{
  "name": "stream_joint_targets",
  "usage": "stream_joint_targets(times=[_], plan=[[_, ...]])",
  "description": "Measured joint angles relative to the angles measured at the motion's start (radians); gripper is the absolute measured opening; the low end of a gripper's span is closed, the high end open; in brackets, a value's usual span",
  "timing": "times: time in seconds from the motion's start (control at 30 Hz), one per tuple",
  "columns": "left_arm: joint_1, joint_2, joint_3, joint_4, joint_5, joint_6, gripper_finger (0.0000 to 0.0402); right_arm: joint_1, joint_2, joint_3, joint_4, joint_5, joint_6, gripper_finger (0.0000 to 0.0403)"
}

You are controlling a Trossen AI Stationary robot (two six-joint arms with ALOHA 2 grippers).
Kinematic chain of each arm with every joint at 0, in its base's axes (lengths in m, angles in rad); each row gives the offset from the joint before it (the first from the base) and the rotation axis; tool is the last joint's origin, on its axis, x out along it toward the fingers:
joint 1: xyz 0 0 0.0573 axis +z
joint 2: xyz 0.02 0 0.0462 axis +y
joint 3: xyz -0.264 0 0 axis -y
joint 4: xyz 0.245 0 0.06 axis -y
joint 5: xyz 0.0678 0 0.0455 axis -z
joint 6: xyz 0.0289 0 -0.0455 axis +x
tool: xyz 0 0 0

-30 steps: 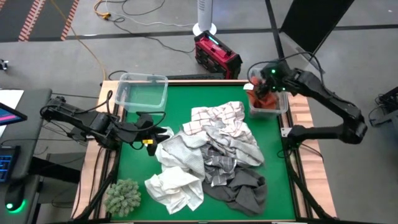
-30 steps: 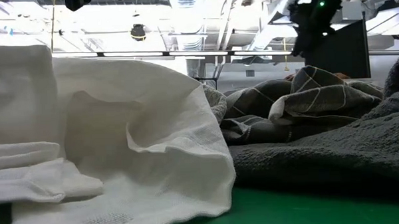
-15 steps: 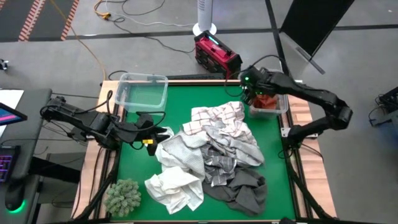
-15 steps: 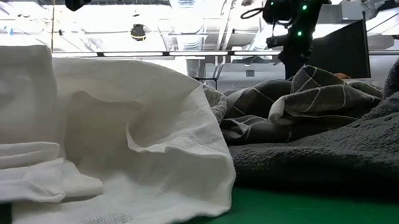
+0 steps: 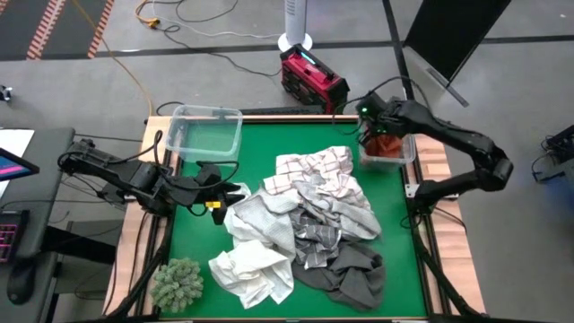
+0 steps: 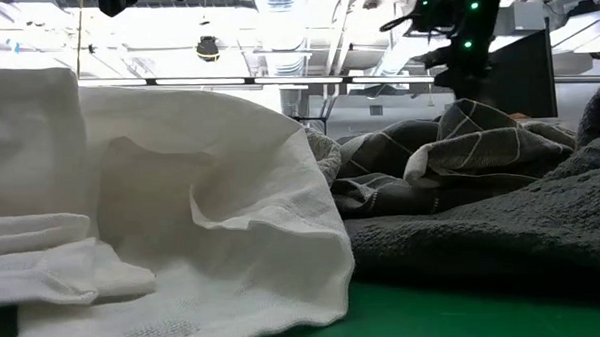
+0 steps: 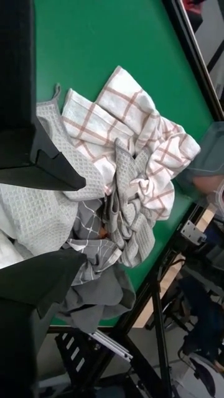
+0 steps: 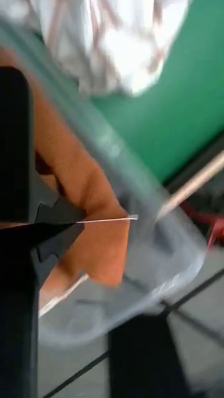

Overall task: Sort towels by color in basket
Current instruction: Put the orange towel into the right transparent bin

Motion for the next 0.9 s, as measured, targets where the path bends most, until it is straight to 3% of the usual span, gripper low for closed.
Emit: stream_joint_targets(times=[0.2,0.37,0.57,0.9], plan=[[0.0,0.0,0.0,0.001,0.0,-0.001,0.0155,-0.085,-0.029,-0.004,-0.019,0.096,0.113,0.0013],[-0.001,0.0,0.0,0.001,0.001,-0.016,0.0155,-0.1,-0.02,-0.088,0.081,0.099,0.133,0.0022],[-0.014,0.0,0.0,0.002,0.002,-0.027,0.0155,-0.123,0.002,-0.207,0.17,-0.027,0.157,0.0015],[-0.016,0.0,0.0,0.002,0.002,-0.03,0.0155,-0.162,0.026,-0.265,0.126,-0.058,0.149,0.0042]])
